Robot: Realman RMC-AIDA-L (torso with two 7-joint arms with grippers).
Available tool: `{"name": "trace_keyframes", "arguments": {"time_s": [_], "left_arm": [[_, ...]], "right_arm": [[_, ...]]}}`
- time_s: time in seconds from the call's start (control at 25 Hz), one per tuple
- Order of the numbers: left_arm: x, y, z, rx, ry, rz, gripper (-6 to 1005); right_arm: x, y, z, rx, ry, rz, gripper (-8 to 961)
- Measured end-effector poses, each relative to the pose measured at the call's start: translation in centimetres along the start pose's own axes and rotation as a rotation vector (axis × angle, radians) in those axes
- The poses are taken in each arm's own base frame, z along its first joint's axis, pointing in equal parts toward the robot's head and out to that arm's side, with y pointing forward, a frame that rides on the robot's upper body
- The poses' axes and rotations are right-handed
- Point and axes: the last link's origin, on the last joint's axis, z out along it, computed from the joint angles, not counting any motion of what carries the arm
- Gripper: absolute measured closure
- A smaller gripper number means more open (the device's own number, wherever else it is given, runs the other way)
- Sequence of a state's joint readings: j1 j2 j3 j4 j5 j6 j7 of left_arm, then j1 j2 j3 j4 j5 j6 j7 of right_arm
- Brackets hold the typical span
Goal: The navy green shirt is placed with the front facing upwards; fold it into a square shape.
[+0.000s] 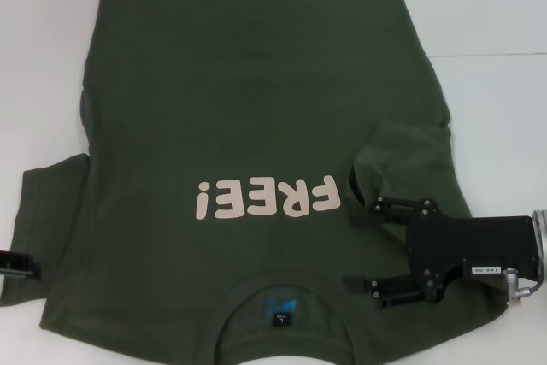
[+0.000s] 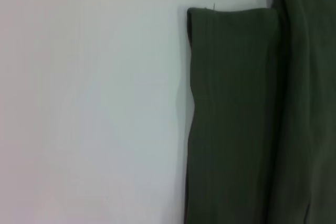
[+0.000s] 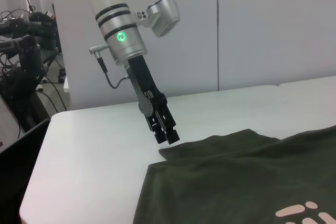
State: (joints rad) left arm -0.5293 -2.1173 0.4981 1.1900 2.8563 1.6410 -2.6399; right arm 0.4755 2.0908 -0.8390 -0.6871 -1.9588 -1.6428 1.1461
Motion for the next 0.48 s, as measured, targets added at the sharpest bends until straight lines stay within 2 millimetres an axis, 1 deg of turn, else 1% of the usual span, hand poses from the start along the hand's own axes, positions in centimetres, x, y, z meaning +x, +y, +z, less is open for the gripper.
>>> {"name": "trace_keyframes", "arguments": {"time_s": [0.04,0.48], "left_arm": [[-0.07,0.01,0.12,-0.002,-0.004,-0.001,188],[-0.10,0.65,0.94,-0.001,-0.034,0.033,175]], "right_arm": [[0.00,0.00,0.00,0.000,0.000,0.000,37],[0.04,0.07,0.16,-0.004,-0.003,0.004,37]]}}
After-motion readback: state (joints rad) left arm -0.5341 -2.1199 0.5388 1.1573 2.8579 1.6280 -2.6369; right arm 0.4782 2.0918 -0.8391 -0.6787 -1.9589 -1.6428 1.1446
